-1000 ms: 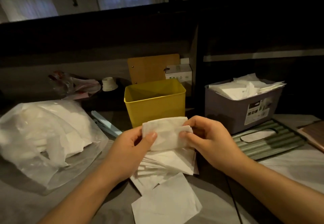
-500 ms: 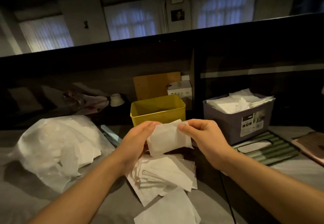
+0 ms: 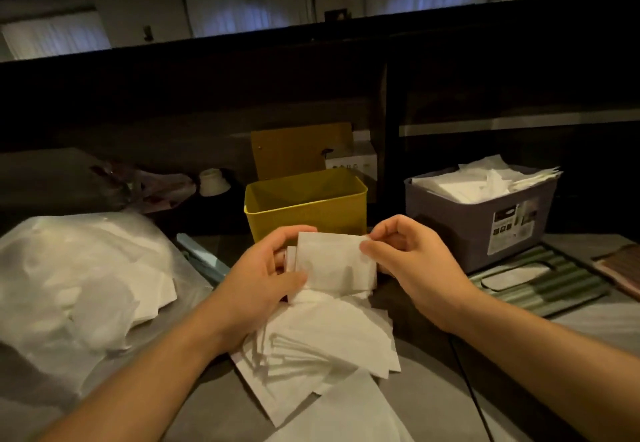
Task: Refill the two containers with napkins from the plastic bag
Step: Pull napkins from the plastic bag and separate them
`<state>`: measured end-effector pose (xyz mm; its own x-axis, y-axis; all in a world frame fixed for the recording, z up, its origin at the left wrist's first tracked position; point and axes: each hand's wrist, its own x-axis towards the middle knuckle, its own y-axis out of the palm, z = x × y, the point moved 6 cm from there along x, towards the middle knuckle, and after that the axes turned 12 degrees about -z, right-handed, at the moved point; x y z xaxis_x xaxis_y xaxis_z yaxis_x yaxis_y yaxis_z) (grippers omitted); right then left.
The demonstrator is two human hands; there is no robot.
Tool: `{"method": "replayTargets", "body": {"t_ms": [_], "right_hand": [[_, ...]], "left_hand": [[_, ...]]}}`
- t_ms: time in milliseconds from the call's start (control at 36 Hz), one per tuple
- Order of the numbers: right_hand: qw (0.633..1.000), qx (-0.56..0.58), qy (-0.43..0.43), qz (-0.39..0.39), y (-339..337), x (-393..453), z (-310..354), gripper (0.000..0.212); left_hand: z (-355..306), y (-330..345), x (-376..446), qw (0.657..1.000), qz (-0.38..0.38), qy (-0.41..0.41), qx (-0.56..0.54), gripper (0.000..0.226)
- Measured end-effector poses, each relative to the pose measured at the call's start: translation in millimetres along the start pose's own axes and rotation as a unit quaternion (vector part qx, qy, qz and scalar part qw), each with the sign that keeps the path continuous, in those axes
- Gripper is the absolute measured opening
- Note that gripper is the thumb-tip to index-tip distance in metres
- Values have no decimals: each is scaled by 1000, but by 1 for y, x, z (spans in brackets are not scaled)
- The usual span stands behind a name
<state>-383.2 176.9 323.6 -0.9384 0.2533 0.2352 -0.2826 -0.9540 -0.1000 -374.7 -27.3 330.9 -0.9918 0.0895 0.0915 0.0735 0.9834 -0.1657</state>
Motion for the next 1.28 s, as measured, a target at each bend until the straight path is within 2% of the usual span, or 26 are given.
{"method": "replayTargets", "body": {"t_ms": [83,222,361,556,722,806,889,972,1056,1111,1194,1222,1278], "right_hand": [[1000,-5,24,-1,-1,2,-4,8],[998,7,58,5,1,5,-5,29],[998,-2,50,27,3,2,-1,3],[996,69,30,51,5,-2,4,6],[997,80,10,20,3,-2,9,7],[995,89,15,40,6,-3,9,11],[996,66,4,57,8,-3,9,7],[999,17,-17,48,8,-2,9,5],[999,-8,-28,42,10,-4,9,3],[992,-79,-92,22,9,-5,12,15],[952,-149,-266,-1,6,-16,39,23],[936,-151,-317,31,8,-22,48,21],[901,-173,-363,162,20,-38,53,24]], "left_hand": [[0,0,0,1000,9,4,0,58],[2,-2,1,1000,7,6,1,63],[1,-1,1,1000,0,1,-31,56],[0,-5,4,998,-36,13,-41,54],[-2,-6,2,997,-49,12,-53,54],[-4,-4,1,997,-48,9,-65,43],[-2,-4,1,996,-42,10,-72,30],[-2,-2,1,998,-26,27,-51,50],[1,-2,3,998,-32,56,14,47],[4,-3,6,994,-48,78,55,43],[6,-8,8,991,-80,88,69,40],[6,-10,9,991,-85,84,65,39],[6,-13,9,990,-93,85,62,37]]}}
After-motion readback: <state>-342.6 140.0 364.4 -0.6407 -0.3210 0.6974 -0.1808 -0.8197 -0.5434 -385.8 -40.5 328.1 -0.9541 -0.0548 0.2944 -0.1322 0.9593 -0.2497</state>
